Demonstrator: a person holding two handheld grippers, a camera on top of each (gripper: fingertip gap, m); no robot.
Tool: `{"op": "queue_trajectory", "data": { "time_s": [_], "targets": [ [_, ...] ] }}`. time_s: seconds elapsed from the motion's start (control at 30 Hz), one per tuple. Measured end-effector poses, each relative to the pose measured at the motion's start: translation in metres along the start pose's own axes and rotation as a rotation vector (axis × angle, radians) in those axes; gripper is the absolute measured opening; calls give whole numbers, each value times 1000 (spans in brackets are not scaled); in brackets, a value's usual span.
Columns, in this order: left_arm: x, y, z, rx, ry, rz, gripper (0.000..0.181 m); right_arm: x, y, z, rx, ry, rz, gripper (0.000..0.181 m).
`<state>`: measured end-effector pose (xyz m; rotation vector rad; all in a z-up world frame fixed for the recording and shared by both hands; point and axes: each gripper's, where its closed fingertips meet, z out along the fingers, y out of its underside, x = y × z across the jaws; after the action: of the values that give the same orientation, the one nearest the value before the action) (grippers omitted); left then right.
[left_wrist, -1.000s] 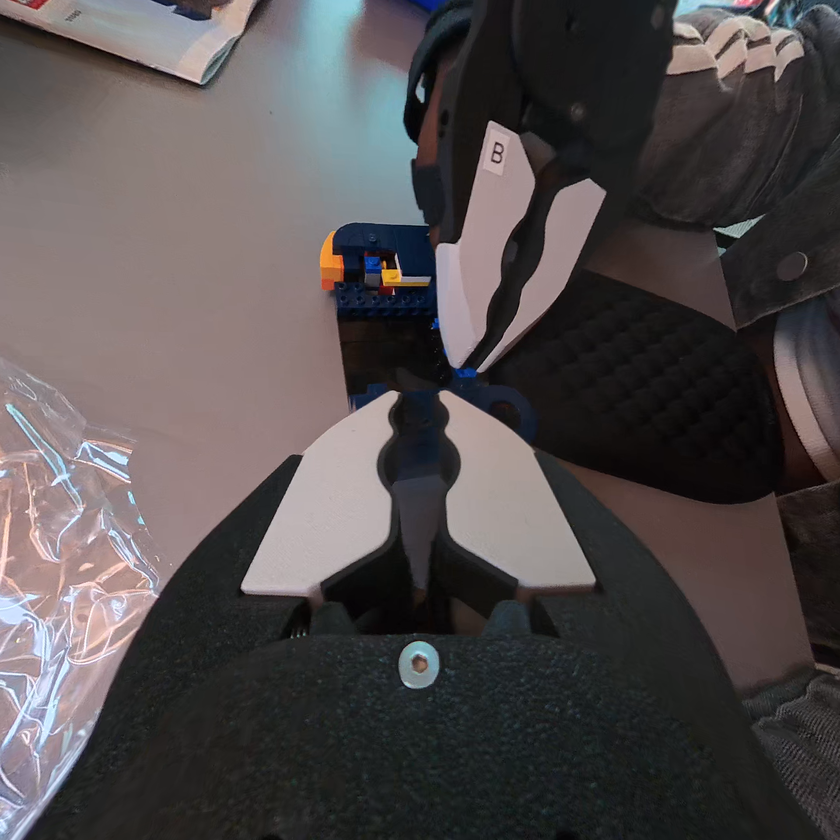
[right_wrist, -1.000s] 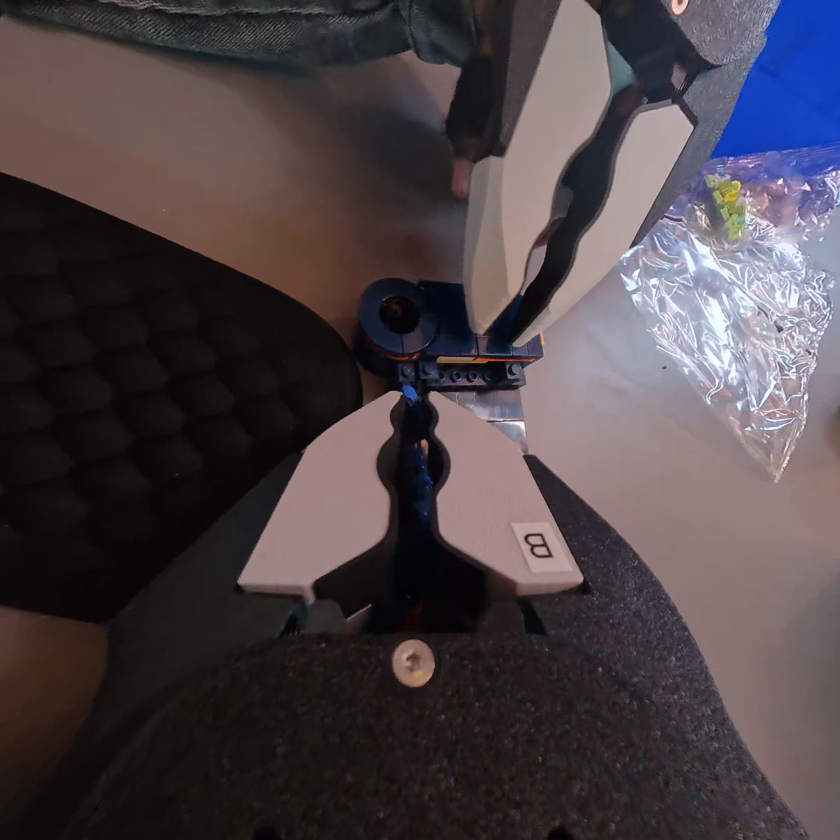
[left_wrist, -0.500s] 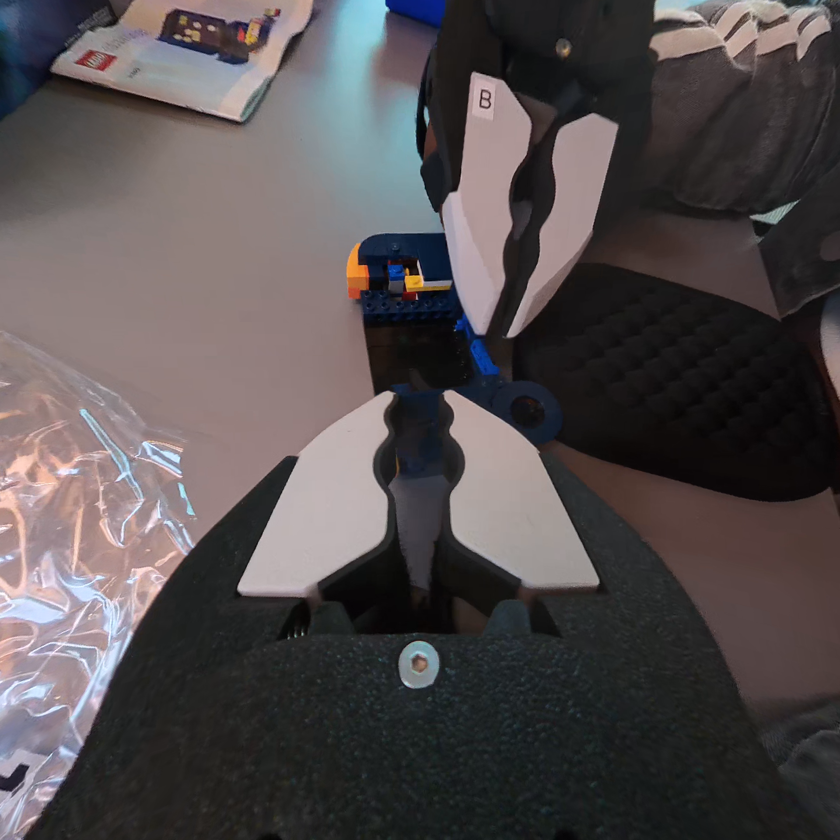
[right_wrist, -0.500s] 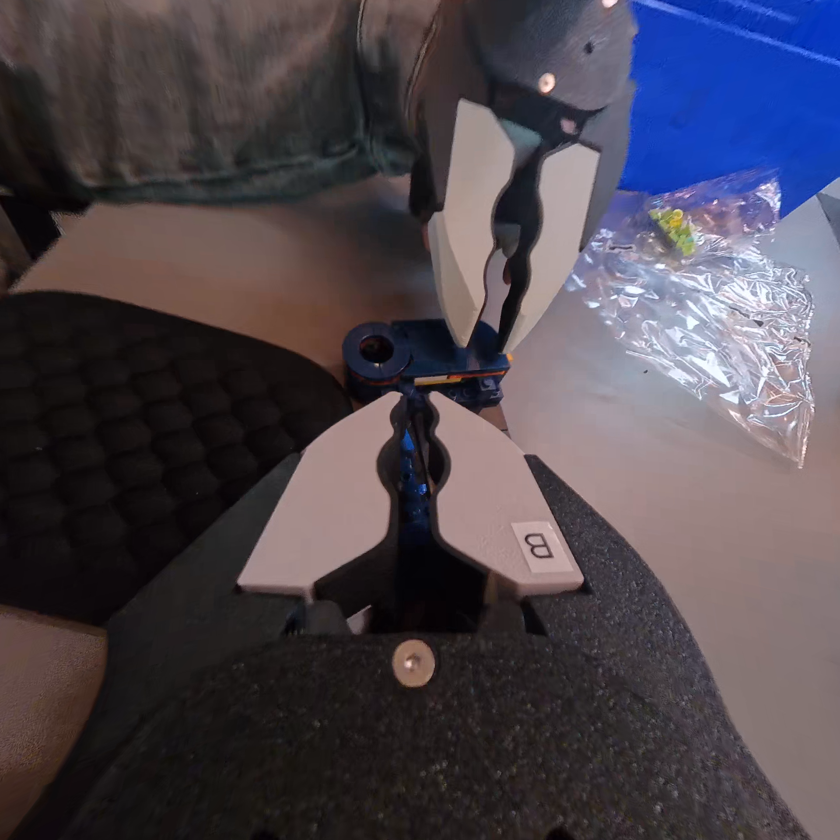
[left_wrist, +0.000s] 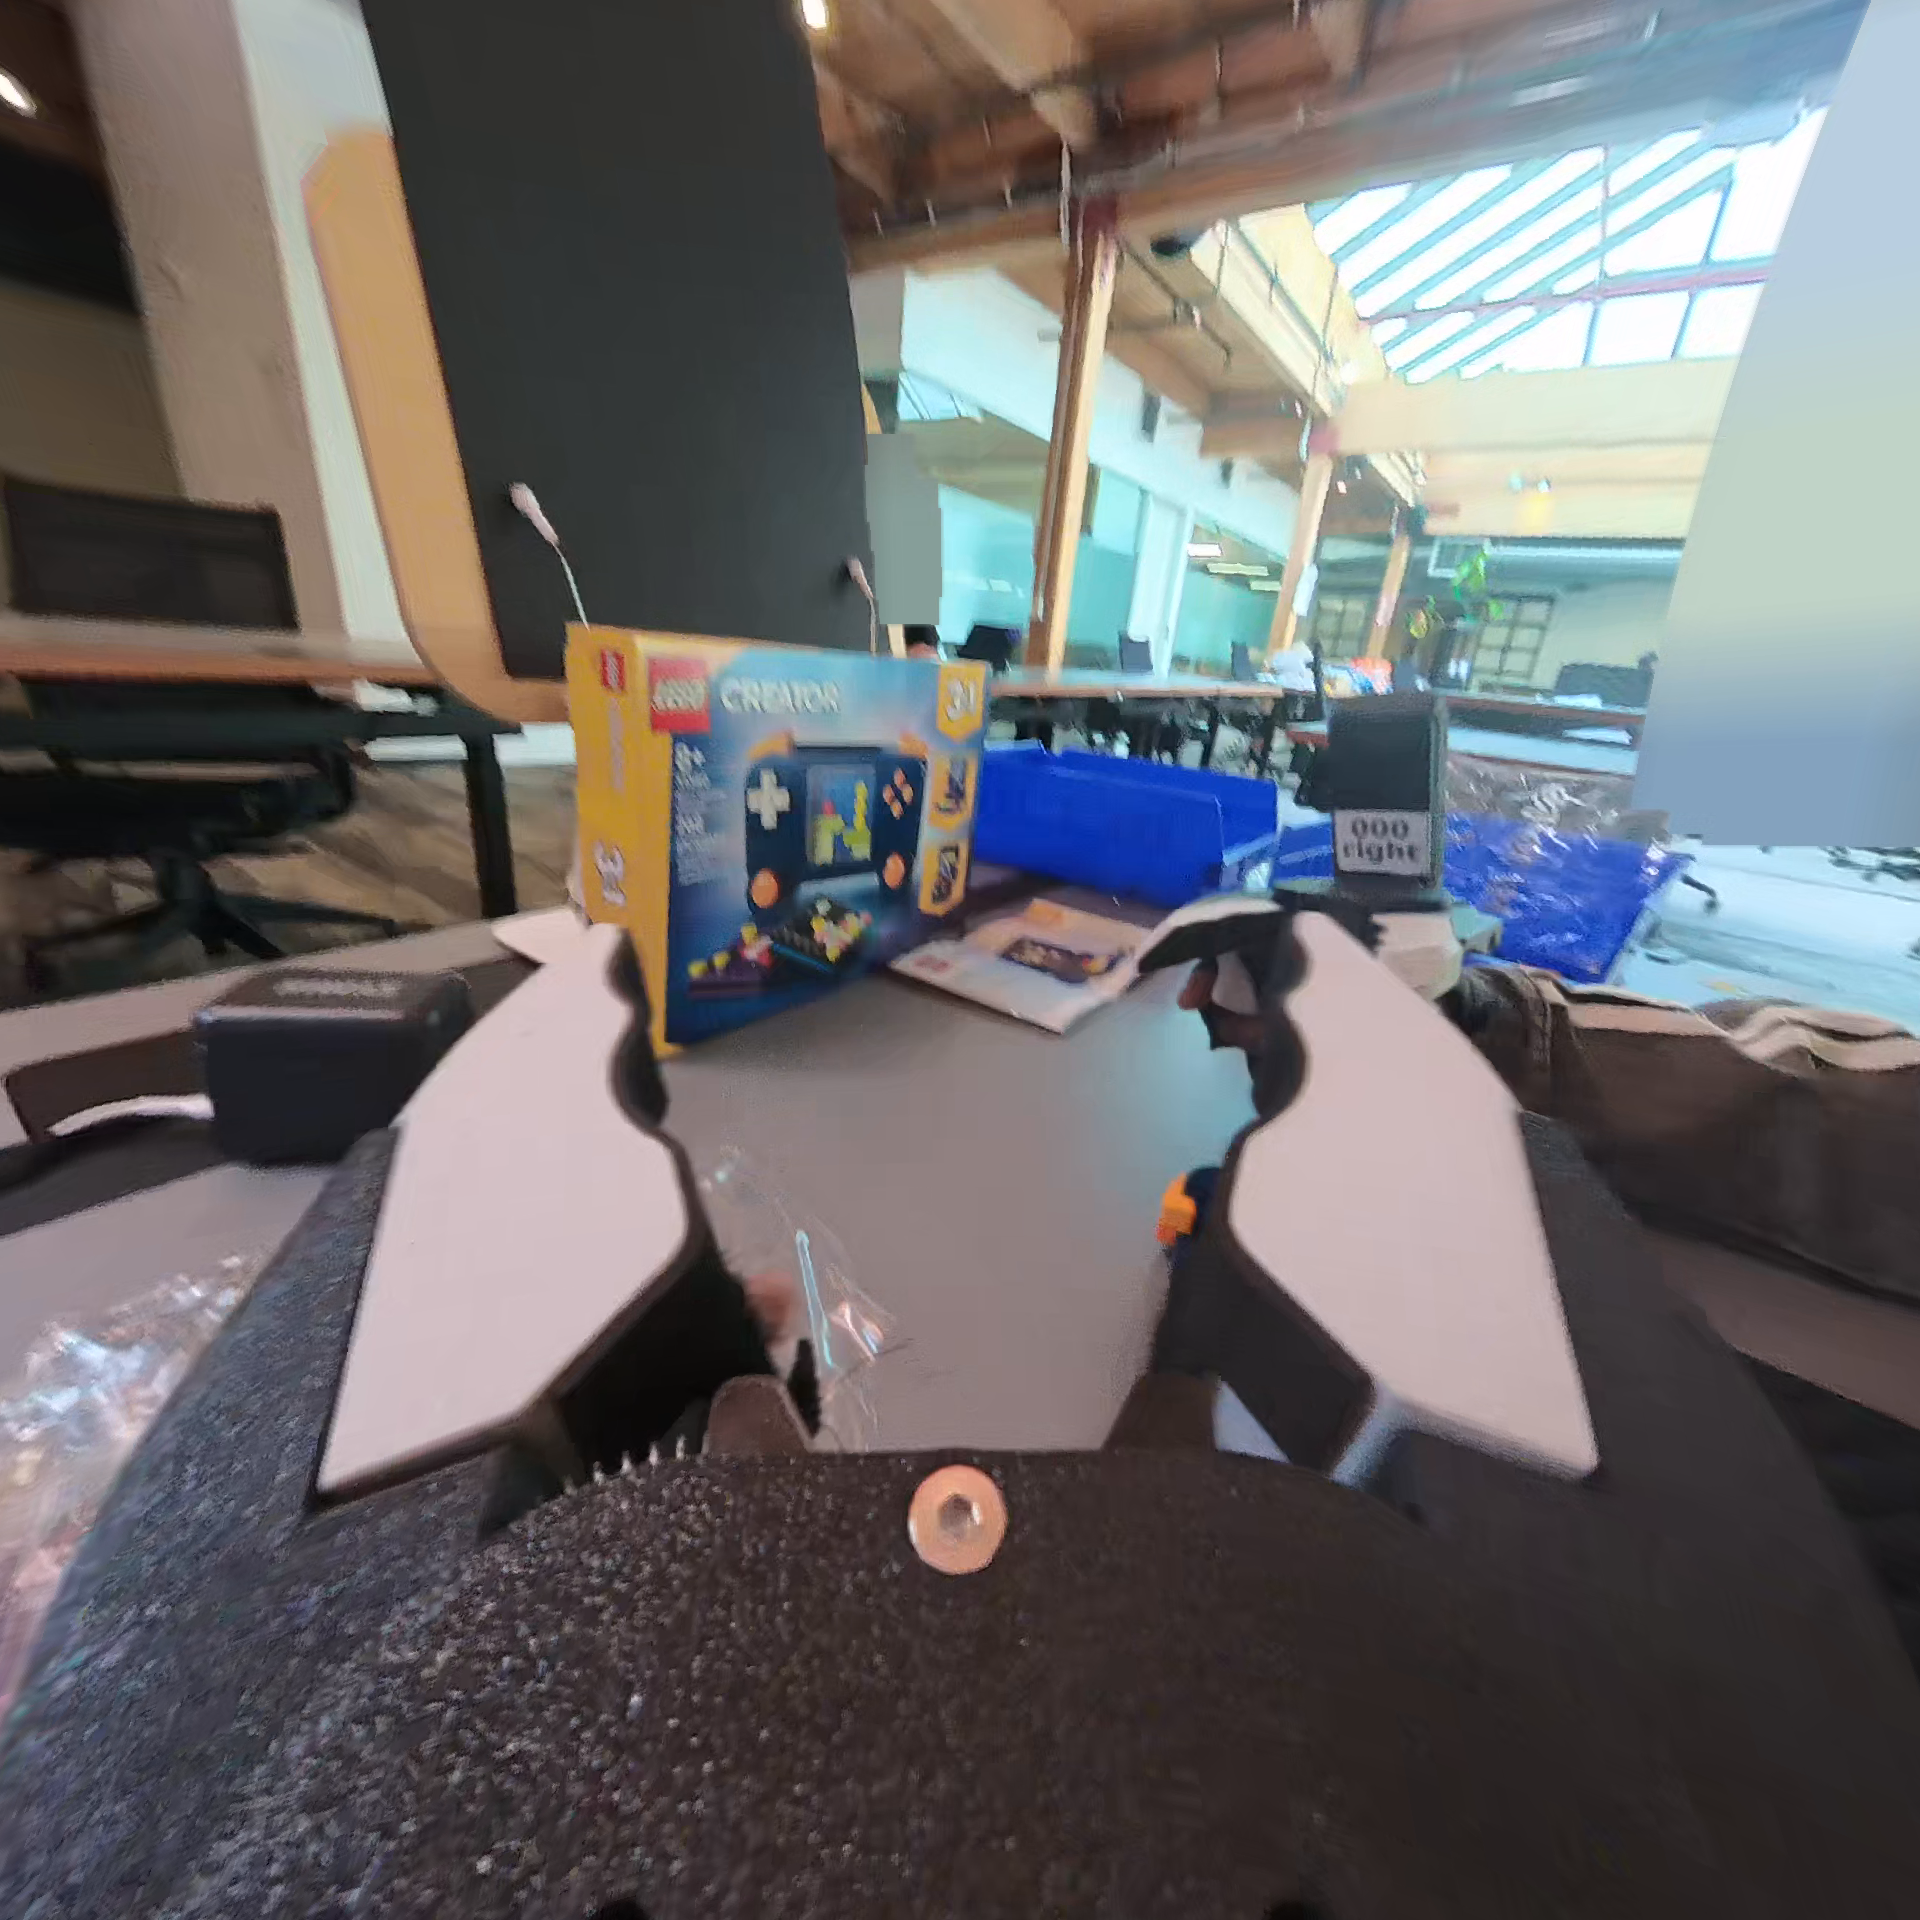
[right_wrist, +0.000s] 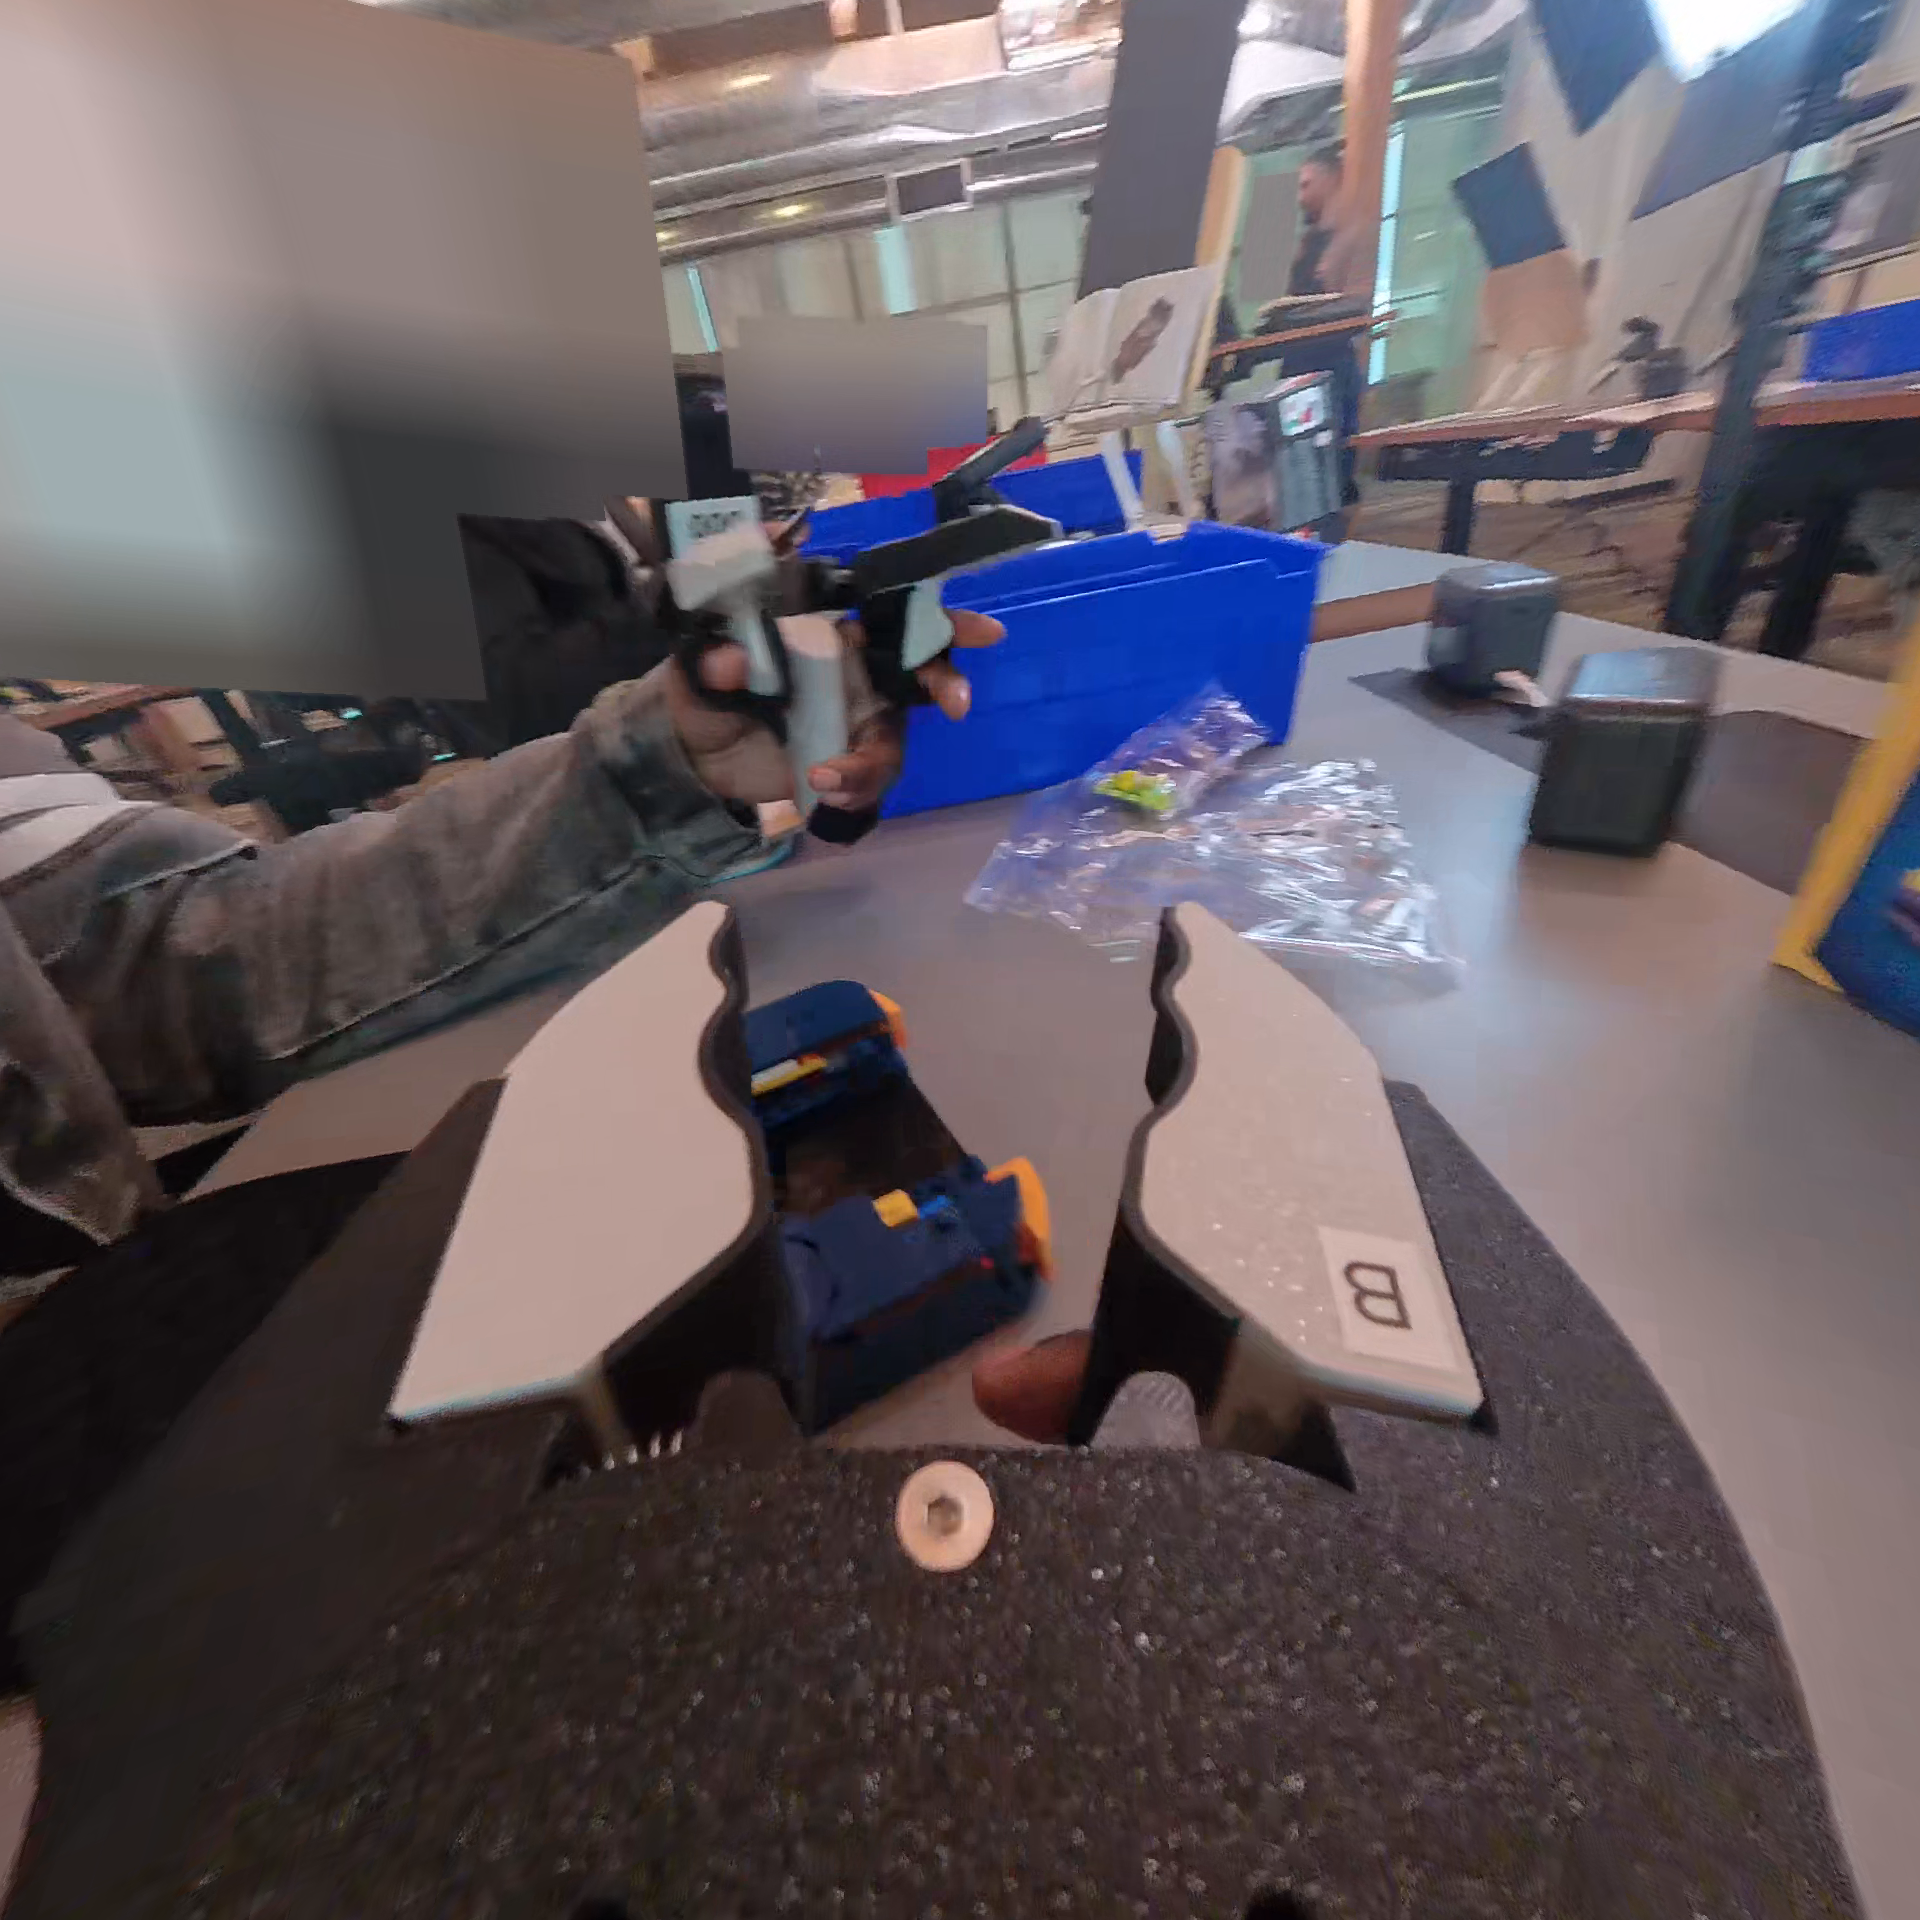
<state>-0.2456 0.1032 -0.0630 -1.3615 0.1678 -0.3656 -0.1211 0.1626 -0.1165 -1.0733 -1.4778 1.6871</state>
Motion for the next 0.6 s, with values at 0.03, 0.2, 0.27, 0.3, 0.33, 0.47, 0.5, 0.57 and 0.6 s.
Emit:
{"op": "queue_trajectory", "data": {
  "time_s": [0.03, 0.2, 0.27, 0.3, 0.33, 0.47, 0.5, 0.57, 0.6],
  "targets": [
    [0, -5, 0, 34, -9, 16, 121, 7, -2, -5, 27, 31, -8, 80],
    [18, -11, 4, 69, 74, 46, 144, 37, -26, -29, 278, 209, -50, 104],
    [23, -13, 5, 81, 93, 80, 146, 45, -38, -40, 354, 321, -173, 115],
    [24, -15, 6, 96, 84, 108, 146, 47, -45, -46, 393, 369, -232, 125],
    [23, -16, 6, 111, 61, 151, 146, 49, -50, -50, 415, 413, -270, 133],
    [15, -3, 9, 59, 4, 246, 146, 57, -58, -63, 456, 515, -314, 146],
    [14, 2, 10, 40, 12, 231, 146, 58, -58, -63, 456, 517, -312, 145],
    [12, 12, 12, 7, 19, 214, 146, 57, -57, -62, 455, 505, -301, 143],
    [13, 16, 13, -12, 27, 208, 146, 57, -57, -61, 455, 505, -300, 143]
  ]
}}
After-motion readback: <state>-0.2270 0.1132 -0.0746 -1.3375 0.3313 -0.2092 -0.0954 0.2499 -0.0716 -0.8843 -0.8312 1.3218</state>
